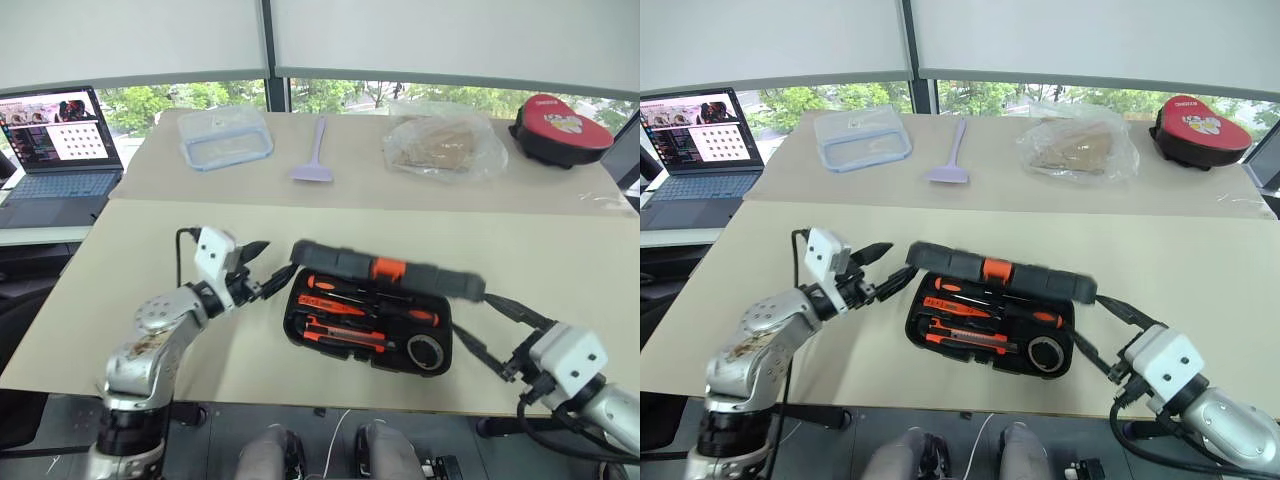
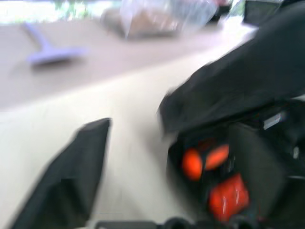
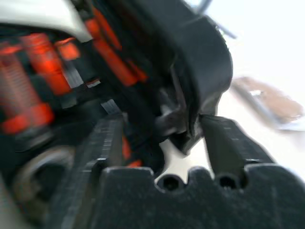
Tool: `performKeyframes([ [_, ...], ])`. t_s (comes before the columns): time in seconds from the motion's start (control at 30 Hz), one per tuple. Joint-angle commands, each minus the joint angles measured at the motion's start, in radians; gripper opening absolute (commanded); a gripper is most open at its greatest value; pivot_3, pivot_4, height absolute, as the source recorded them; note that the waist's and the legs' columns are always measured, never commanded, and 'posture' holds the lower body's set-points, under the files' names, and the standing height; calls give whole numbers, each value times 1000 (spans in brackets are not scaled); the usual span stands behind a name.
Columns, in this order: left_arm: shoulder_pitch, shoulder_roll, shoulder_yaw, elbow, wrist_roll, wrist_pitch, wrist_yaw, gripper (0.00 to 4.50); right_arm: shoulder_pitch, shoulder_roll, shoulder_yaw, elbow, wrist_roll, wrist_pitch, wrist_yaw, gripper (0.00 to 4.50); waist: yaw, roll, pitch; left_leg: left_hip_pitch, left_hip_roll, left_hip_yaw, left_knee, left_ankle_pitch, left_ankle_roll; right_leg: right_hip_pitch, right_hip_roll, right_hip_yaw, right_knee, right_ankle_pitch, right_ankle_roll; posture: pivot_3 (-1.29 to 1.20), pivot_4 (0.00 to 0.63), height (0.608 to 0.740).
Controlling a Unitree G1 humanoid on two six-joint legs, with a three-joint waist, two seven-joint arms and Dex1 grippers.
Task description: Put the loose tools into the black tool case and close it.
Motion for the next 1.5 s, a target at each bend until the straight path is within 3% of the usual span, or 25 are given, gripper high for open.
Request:
performKeyframes([
  [0.03, 97, 223, 113, -20, -116, 72, -241, 4500, 169, -73, -157, -53, 150, 86, 197, 3684, 2, -1, 0, 0, 1, 0, 0, 0, 0, 0, 0, -1, 0, 0, -2, 0, 150, 731],
  [0.1, 97, 352, 120, 67, -125, 58, -375, 4500, 243, -115, -195, -55, 190, 101, 301, 3684, 8, -1, 0, 0, 1, 0, 0, -4, -6, -2, 0, -1, 0, -1, -3, 0, 150, 731],
  [0.17, -1, 405, 66, 196, -84, -7, -431, 4500, 260, -152, -180, -53, 190, 118, 346, 3684, 22, -1, -1, 2, 1, 0, 0, -7, -9, -3, 0, -2, -2, -5, 1, 0, 150, 731],
  [0.27, -222, 375, -60, 396, 25, -104, -438, 4500, 210, -189, -108, -35, 157, 122, 360, 3048, 43, -2, -1, 3, 2, -1, -1, -8, -10, -2, -3, -1, -5, -7, -6, 0, 150, 731],
  [0.33, -379, 302, -139, 538, 101, -180, -418, 4500, 148, -206, -38, -8, 117, 125, 344, 2440, 50, -3, -2, 2, 2, 0, -1, -8, -10, -2, -3, 0, -6, -5, -7, 0, 150, 731],
  [0.43, -606, 138, -267, 779, 224, -340, -408, 3774, 28, -231, 111, 54, 13, 111, 320, 1387, 57, -7, -3, 0, -1, 0, 1, -8, -8, -2, 0, -1, -5, 4, -5, 0, 150, 731],
  [0.5, -674, 79, -311, 882, 271, -419, -429, 2933, -24, -233, 166, 78, -11, 118, 314, 610, 53, -8, -3, -9, -4, 0, 6, -1, 4, -4, 0, -3, -3, 5, -4, 0, 150, 731],
  [0.57, -730, 20, -350, 980, 312, -497, -441, 2292, -68, -240, 219, 103, -51, 103, 315, 23, 43, -8, -3, -11, -4, 0, 7, 1, 6, -5, 0, -3, -2, 4, -3, 0, 150, 731],
  [0.67, -797, -66, -414, 1101, 377, -610, -461, 1204, -157, -233, 291, 151, -107, 97, 291, 0, 23, -10, -2, -11, -5, 0, 5, 1, 6, -5, 1, -5, -3, 2, -1, 0, 150, 731],
  [0.77, -813, -88, -458, 1143, 419, -684, -526, 147, -245, -216, 332, 198, -157, 128, 237, 0, 18, -11, -2, -12, -4, -1, 5, 1, 6, -5, 1, -6, -3, 2, 0, 0, 150, 731],
  [0.87, -795, -64, -510, 1129, 468, -777, -600, 147, -396, -163, 336, 318, -239, 147, 99, 0, 0, -15, 0, -11, -2, -2, 6, 1, 5, -5, 1, -6, -3, 2, 0, 0, 150, 731],
  [0.97, -770, -37, -509, 1083, 458, -775, -670, 147, -450, -143, 313, 370, -234, 177, 67, 0, 0, -14, 0, -10, -2, -2, 7, 2, 5, -4, -2, -5, -2, 3, -1, 0, 150, 731],
  [1.2, -795, -10, -424, 962, 360, -627, -751, 147, -428, -173, 220, 361, -152, 215, 111, 0, 18, -14, 0, -16, -2, -5, 9, 2, 6, -7, -2, -10, -1, 3, -1, 0, 150, 731],
  [1.37, -905, -106, -374, 805, 203, -346, -773, 147, -367, -201, 55, 199, 148, 403, 241, 0, 31, -13, 1, -22, -3, -13, 16, 1, 8, -5, -2, -13, -1, 3, 0, 0, 150, 731],
  [1.5, -893, -214, -489, 766, 271, -401, -755, 147, -292, -234, 54, 130, 160, 421, 281, 0, 27, -10, -1, -20, -4, -15, 18, 0, 10, 0, -1, -12, -2, 3, 3, 0, 150, 731],
])
